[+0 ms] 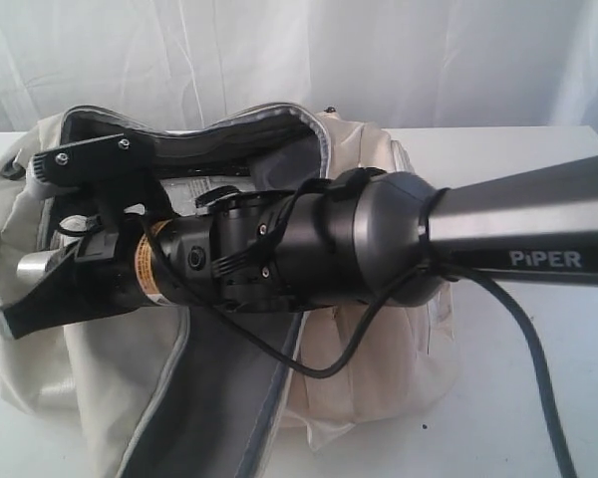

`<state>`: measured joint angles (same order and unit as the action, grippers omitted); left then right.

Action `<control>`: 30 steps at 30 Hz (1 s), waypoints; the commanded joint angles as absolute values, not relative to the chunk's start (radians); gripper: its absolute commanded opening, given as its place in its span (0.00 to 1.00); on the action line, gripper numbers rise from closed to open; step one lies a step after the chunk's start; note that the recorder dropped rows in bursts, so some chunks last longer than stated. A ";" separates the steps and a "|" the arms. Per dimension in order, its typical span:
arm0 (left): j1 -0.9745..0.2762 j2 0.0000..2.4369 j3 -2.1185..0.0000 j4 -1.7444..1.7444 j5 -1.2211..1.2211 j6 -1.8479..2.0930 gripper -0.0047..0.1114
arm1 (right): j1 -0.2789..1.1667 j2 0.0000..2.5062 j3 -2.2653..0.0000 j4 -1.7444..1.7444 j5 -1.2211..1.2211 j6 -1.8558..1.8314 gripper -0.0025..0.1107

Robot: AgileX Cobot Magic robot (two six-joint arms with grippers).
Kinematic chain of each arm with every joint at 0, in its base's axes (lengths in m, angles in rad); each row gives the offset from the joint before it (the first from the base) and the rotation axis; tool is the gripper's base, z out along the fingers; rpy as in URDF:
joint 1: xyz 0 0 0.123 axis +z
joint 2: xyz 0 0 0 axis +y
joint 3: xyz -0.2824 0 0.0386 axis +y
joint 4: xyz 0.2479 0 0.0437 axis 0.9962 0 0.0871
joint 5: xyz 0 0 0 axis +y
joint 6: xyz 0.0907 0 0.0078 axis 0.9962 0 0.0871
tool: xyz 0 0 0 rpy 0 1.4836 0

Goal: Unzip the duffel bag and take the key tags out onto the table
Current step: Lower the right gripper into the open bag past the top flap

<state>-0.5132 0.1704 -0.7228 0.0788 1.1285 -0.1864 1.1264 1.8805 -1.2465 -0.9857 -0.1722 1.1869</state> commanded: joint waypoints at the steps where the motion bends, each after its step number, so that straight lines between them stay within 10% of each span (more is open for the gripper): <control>1: -0.511 0.163 -0.719 0.075 1.180 -0.184 0.04 | 1.136 1.868 -1.266 -1.046 -0.032 1.103 0.02; 18: -0.511 0.163 -0.719 0.075 1.180 -0.184 0.04 | 1.095 1.940 -1.285 -0.993 0.340 1.098 0.02; 30: -0.511 0.163 -0.719 0.086 1.180 -0.182 0.04 | 1.097 1.947 -1.285 -0.985 -0.182 1.237 0.02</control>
